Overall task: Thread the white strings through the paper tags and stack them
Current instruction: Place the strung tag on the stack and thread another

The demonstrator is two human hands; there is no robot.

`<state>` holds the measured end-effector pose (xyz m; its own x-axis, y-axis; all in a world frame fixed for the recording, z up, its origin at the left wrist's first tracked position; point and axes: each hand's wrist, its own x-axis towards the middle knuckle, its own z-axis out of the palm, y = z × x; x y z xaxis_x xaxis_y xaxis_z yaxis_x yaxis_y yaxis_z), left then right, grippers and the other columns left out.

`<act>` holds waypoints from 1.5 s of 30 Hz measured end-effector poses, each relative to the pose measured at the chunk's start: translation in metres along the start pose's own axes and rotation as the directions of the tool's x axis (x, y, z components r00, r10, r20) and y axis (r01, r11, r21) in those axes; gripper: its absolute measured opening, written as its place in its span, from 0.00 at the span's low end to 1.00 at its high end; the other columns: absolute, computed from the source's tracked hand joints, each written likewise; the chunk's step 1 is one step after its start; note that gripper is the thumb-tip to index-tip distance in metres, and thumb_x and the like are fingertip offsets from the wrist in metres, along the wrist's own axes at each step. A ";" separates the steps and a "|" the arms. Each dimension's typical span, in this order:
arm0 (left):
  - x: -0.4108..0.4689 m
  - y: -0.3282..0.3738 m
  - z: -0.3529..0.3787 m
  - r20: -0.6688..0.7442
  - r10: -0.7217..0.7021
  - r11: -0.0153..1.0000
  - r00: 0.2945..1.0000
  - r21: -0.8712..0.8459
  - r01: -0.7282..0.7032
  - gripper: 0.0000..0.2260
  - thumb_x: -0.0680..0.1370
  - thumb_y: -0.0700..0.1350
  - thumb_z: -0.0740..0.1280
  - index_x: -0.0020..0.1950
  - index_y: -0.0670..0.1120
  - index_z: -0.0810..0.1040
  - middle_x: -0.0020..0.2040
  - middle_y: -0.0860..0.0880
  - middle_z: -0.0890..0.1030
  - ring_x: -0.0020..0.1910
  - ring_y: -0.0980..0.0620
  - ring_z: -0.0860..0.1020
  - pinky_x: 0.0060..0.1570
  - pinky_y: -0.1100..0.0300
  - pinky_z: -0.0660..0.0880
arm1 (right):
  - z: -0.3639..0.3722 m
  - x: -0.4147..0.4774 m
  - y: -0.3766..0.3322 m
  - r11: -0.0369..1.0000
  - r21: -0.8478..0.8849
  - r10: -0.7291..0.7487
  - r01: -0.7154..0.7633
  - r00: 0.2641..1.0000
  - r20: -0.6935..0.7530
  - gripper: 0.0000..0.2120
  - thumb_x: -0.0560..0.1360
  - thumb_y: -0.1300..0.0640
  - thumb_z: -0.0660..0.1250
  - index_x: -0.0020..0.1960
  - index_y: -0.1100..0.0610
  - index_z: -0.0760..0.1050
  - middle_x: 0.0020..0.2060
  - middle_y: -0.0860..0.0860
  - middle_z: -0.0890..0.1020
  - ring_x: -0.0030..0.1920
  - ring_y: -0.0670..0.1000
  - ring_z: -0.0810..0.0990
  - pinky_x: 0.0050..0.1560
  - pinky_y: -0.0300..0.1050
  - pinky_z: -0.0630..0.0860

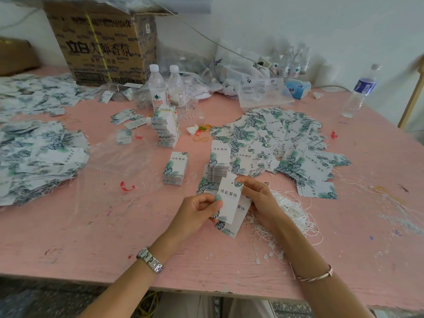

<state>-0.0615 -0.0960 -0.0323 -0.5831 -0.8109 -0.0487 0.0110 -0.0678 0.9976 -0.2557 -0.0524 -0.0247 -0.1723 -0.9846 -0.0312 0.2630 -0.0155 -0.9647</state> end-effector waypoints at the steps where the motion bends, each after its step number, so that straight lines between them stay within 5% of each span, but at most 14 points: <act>1: 0.000 0.000 0.001 0.003 0.002 1.000 1.000 0.003 -0.002 0.03 0.79 0.39 0.69 0.48 0.43 0.83 0.44 0.49 0.87 0.42 0.55 0.84 0.37 0.63 0.80 | 0.000 0.000 0.000 1.000 -0.002 0.001 -0.001 1.000 0.004 0.15 0.78 0.64 0.65 0.42 0.48 0.85 0.45 0.50 0.87 0.41 0.50 0.85 0.34 0.40 0.79; 13: -0.001 -0.003 0.004 -0.046 0.004 0.995 0.999 0.099 0.001 0.02 0.79 0.42 0.71 0.49 0.45 0.84 0.43 0.51 0.87 0.40 0.53 0.83 0.38 0.63 0.79 | 0.001 -0.002 0.000 1.000 -0.020 -0.007 0.008 0.999 0.052 0.06 0.73 0.57 0.68 0.43 0.49 0.83 0.42 0.51 0.86 0.38 0.49 0.83 0.32 0.39 0.76; 18: -0.002 -0.004 0.005 -0.204 0.248 0.763 0.947 0.643 -0.061 0.18 0.74 0.62 0.71 0.58 0.56 0.76 0.52 0.60 0.79 0.47 0.58 0.76 0.45 0.63 0.74 | -0.001 -0.003 0.000 0.999 -0.045 0.000 0.003 0.998 0.065 0.04 0.74 0.58 0.69 0.44 0.51 0.83 0.42 0.52 0.85 0.37 0.52 0.83 0.29 0.39 0.76; 21: 0.000 0.001 0.010 -0.164 0.499 0.664 0.851 0.704 -0.254 0.21 0.74 0.60 0.70 0.62 0.51 0.76 0.55 0.56 0.76 0.51 0.56 0.73 0.52 0.61 0.71 | -0.001 -0.002 0.000 0.999 -0.048 -0.003 0.006 0.998 0.066 0.02 0.74 0.61 0.69 0.47 0.57 0.79 0.40 0.52 0.85 0.36 0.51 0.83 0.29 0.39 0.76; 23: 0.001 0.004 0.013 -0.138 0.533 0.631 0.835 0.723 -0.283 0.19 0.75 0.58 0.70 0.62 0.51 0.76 0.52 0.56 0.78 0.47 0.56 0.74 0.48 0.59 0.73 | -0.002 -0.002 0.001 0.999 -0.044 -0.001 0.004 0.997 0.073 0.02 0.77 0.61 0.69 0.46 0.56 0.80 0.39 0.52 0.84 0.35 0.50 0.82 0.30 0.39 0.76; 26: 0.005 0.004 0.017 -0.177 0.426 0.700 0.887 0.685 -0.199 0.16 0.75 0.58 0.71 0.59 0.52 0.78 0.49 0.58 0.81 0.43 0.58 0.76 0.42 0.59 0.75 | -0.004 -0.001 0.002 0.999 -0.044 0.012 -0.010 0.998 0.064 0.11 0.78 0.64 0.65 0.44 0.51 0.83 0.39 0.52 0.84 0.35 0.50 0.81 0.32 0.42 0.77; 31: 0.008 -0.008 0.014 -0.169 0.287 0.867 0.943 0.464 -0.181 0.08 0.76 0.52 0.73 0.52 0.50 0.82 0.45 0.57 0.84 0.40 0.62 0.78 0.39 0.68 0.73 | -0.003 -0.001 0.001 0.999 -0.034 0.027 -0.025 0.998 0.060 0.10 0.72 0.60 0.66 0.43 0.49 0.84 0.39 0.50 0.85 0.34 0.48 0.81 0.31 0.40 0.75; 34: 0.007 -0.010 0.012 -0.207 0.195 0.961 0.959 0.235 -0.145 0.04 0.77 0.48 0.73 0.50 0.49 0.83 0.45 0.53 0.86 0.41 0.53 0.81 0.41 0.57 0.78 | -0.003 0.001 0.001 0.999 -0.023 0.034 -0.032 0.998 0.059 0.09 0.71 0.60 0.67 0.41 0.49 0.84 0.40 0.50 0.86 0.36 0.48 0.82 0.31 0.39 0.76; 36: 0.007 -0.011 0.010 -0.231 0.160 0.978 0.960 0.167 -0.123 0.02 0.78 0.47 0.72 0.49 0.49 0.83 0.45 0.53 0.86 0.44 0.47 0.83 0.46 0.47 0.79 | -0.003 0.001 0.001 0.999 -0.022 0.034 -0.033 0.998 0.060 0.07 0.71 0.59 0.68 0.41 0.50 0.83 0.41 0.51 0.86 0.37 0.49 0.83 0.33 0.40 0.77; 39: 0.007 -0.013 0.009 -0.223 0.125 0.986 0.967 0.133 -0.097 0.04 0.77 0.47 0.72 0.50 0.48 0.83 0.46 0.53 0.87 0.44 0.51 0.84 0.49 0.47 0.80 | -0.003 0.001 0.002 0.999 -0.034 0.028 -0.026 0.998 0.061 0.06 0.72 0.58 0.69 0.42 0.49 0.83 0.41 0.51 0.86 0.38 0.50 0.83 0.34 0.41 0.77; 45: 0.004 -0.018 0.010 -0.187 0.143 0.977 0.972 0.185 -0.109 0.05 0.78 0.47 0.72 0.50 0.46 0.83 0.46 0.53 0.87 0.44 0.54 0.84 0.44 0.59 0.79 | -0.002 -0.002 0.000 0.999 -0.030 0.024 -0.023 0.998 0.061 0.11 0.76 0.62 0.67 0.42 0.47 0.84 0.41 0.50 0.86 0.37 0.49 0.84 0.31 0.40 0.77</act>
<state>-0.0720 -0.0926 -0.0495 -0.4130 -0.9066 0.0867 -0.0760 0.1292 0.9887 -0.2574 -0.0504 -0.0256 -0.1074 -0.9935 -0.0387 0.2382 0.0120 -0.9711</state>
